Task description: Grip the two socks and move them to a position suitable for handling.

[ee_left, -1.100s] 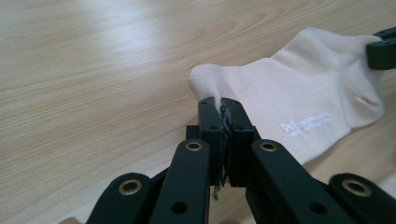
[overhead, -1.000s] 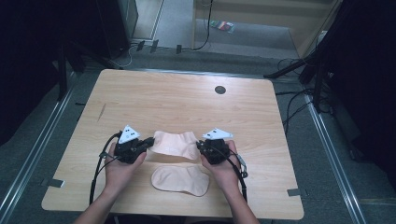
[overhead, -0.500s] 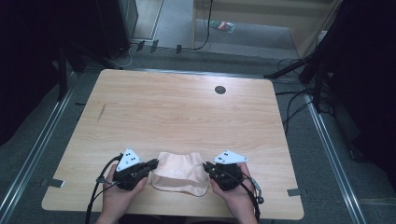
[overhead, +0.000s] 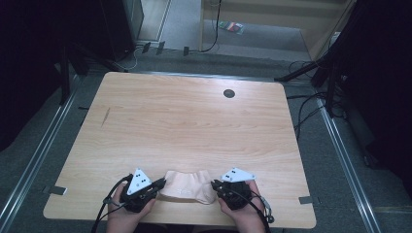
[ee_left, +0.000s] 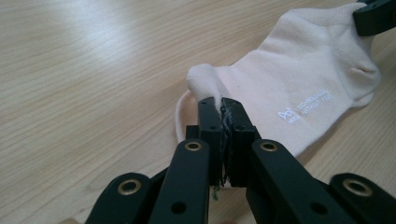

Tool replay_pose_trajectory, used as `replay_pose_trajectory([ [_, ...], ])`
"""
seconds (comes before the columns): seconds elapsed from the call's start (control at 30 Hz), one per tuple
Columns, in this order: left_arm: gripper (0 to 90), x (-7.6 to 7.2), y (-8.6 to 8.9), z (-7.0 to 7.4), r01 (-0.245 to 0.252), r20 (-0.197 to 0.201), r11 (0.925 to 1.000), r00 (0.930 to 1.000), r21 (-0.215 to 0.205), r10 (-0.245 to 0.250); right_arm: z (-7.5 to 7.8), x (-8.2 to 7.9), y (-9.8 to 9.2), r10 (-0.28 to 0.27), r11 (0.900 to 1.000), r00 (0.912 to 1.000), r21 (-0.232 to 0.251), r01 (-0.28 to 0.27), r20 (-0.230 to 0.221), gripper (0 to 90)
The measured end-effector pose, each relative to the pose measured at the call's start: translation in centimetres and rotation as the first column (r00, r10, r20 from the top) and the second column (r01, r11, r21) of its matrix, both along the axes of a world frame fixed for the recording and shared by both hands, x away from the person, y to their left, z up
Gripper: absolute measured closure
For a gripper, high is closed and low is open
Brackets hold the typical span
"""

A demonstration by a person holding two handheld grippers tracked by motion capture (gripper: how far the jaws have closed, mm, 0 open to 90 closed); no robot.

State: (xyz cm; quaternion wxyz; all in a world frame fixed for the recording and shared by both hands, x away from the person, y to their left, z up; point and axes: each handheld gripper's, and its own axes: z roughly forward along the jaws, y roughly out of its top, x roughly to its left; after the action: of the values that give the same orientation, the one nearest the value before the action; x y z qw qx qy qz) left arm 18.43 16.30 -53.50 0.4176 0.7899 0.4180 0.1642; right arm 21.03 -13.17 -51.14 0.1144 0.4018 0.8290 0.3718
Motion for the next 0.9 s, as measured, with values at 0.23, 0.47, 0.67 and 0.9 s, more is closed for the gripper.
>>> replay_pose_trajectory([
  [0.23,86.7,0.1,-0.2,-0.6,0.011,-0.019,0.9996,0.9998,0.027,-0.01,-0.7,0.1,-0.1,-0.015,1.0,0.9999,-0.008,0.015,-0.004,84.3],
  [0.47,54.6,-0.3,-0.4,-0.3,-0.008,0.019,0.9996,0.9998,0.026,0.008,-0.4,0.1,-0.8,-0.096,0.994,0.9953,0.054,0.095,0.013,57.4],
  [0.67,70.2,0.0,0.7,0.3,-0.027,0.103,0.999,0.9942,-0.035,0.031,-0.3,-1.0,0.2,-0.079,0.992,0.9959,0.106,0.074,0.044,76.7],
  [0.9,86.8,1.2,-0.4,-1.3,-0.005,0.014,0.9997,0.9999,0.024,0.004,-1.8,-0.7,2.3,-0.074,0.997,0.9963,0.032,0.073,0.043,90.0],
])
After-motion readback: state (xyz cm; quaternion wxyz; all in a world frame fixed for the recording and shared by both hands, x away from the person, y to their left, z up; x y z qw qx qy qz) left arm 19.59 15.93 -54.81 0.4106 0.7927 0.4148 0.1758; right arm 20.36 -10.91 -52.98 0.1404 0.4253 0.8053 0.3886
